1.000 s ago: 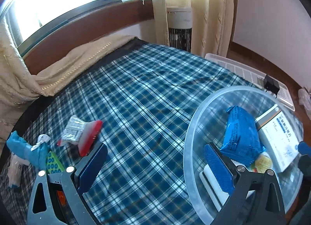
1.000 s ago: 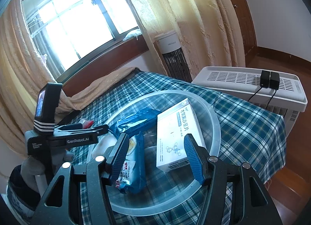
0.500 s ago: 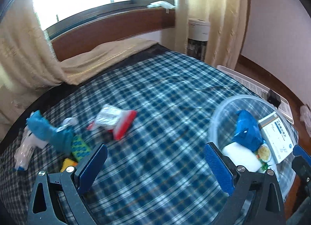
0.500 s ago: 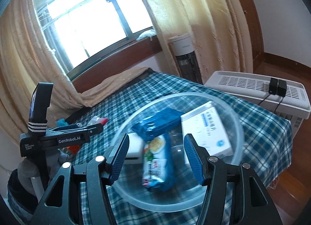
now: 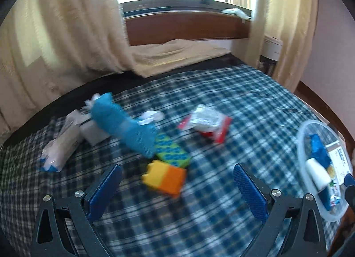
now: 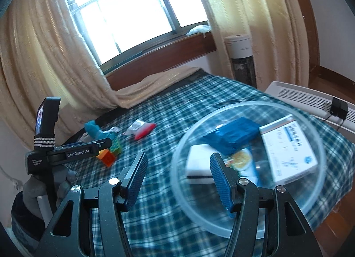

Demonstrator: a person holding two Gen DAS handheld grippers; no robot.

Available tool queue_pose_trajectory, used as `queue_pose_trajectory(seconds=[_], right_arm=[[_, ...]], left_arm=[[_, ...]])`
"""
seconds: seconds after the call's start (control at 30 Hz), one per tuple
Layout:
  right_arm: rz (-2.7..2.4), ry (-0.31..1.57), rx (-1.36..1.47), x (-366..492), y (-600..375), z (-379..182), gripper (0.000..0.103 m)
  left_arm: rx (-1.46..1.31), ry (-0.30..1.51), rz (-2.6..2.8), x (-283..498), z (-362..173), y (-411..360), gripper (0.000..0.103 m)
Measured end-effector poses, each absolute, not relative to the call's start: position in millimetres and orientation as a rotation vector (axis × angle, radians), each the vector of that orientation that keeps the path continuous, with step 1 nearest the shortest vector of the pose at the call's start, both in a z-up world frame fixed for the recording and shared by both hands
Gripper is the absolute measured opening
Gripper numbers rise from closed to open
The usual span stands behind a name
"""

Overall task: Organize objects
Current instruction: 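Open the right gripper and move both grippers back over the pile, then grasp the orange-yellow toy block with the left gripper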

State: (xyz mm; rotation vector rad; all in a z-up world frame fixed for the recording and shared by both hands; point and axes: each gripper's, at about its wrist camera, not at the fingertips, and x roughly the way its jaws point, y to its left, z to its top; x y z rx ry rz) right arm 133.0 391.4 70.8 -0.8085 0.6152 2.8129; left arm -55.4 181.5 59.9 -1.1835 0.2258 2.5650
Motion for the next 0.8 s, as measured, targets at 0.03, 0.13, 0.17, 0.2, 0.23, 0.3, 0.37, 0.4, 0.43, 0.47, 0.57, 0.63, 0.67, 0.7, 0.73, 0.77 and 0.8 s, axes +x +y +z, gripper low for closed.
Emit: queue_pose_trajectory(seconds=[0.03, 0.13, 0.17, 0.2, 0.23, 0.3, 0.37, 0.4, 0.43, 0.47, 0.57, 0.63, 0.67, 0.7, 0.73, 0.77, 0.8], right_arm=[[2.818, 0.614, -0.820, 130.0, 387.2, 70.6, 0.060], [2.825, 0.608, -0.844, 122.8, 377.9, 69.4, 0.060], [2.828, 0.607, -0.852, 120.3, 374.9, 69.0, 0.060], [2.831, 0.606, -0.862, 118.0, 372.1, 68.4, 0.060], [2.834, 0.605, -0.874, 115.4, 368.8, 67.9, 0.060], [2.840, 0.598, -0.894, 110.0, 363.1, 67.1, 0.060], [2.846, 0.589, -0.914, 104.9, 356.8, 65.8, 0.060], [2.848, 0.588, -0.924, 101.9, 353.3, 65.0, 0.060], [2.851, 0.588, -0.936, 99.2, 350.7, 63.9, 0.060], [2.852, 0.589, -0.946, 96.8, 348.7, 63.0, 0.060], [2.856, 0.586, -0.974, 89.6, 341.5, 60.2, 0.060], [2.861, 0.579, -0.991, 85.0, 336.6, 58.4, 0.060], [2.863, 0.575, -0.997, 83.2, 334.3, 57.7, 0.060], [2.865, 0.573, -1.003, 81.2, 332.5, 57.1, 0.060], [2.867, 0.571, -1.010, 79.0, 330.5, 56.4, 0.060], [2.870, 0.568, -1.017, 76.7, 328.6, 55.6, 0.060], [2.871, 0.566, -1.021, 75.5, 327.6, 55.3, 0.060]], left_arm=[[-1.192, 0.220, 2.576, -56.9, 58.0, 174.2, 0.102], [-1.217, 0.203, 2.584, -61.2, 51.9, 160.3, 0.102], [-1.223, 0.200, 2.585, -62.2, 49.8, 157.6, 0.102], [-1.229, 0.198, 2.586, -63.1, 47.8, 155.2, 0.102], [-1.236, 0.195, 2.587, -63.6, 45.7, 151.8, 0.102], [-1.252, 0.189, 2.583, -65.8, 40.3, 147.3, 0.102], [-1.265, 0.185, 2.577, -67.7, 35.3, 145.7, 0.102], [-1.273, 0.184, 2.572, -68.7, 32.3, 145.2, 0.102], [-1.278, 0.184, 2.568, -69.5, 29.8, 144.5, 0.102], [-1.283, 0.184, 2.564, -70.2, 27.9, 144.2, 0.102], [-1.291, 0.187, 2.557, -72.3, 22.2, 144.2, 0.102], [-1.292, 0.186, 2.556, -73.5, 19.7, 144.7, 0.102], [-1.294, 0.185, 2.552, -74.0, 18.2, 144.9, 0.102], [-1.293, 0.184, 2.549, -74.3, 17.0, 145.3, 0.100], [-1.292, 0.185, 2.543, -74.4, 16.1, 146.0, 0.096], [-1.293, 0.185, 2.537, -75.1, 15.3, 147.0, 0.094], [-1.291, 0.183, 2.528, -75.5, 14.4, 148.0, 0.089]])
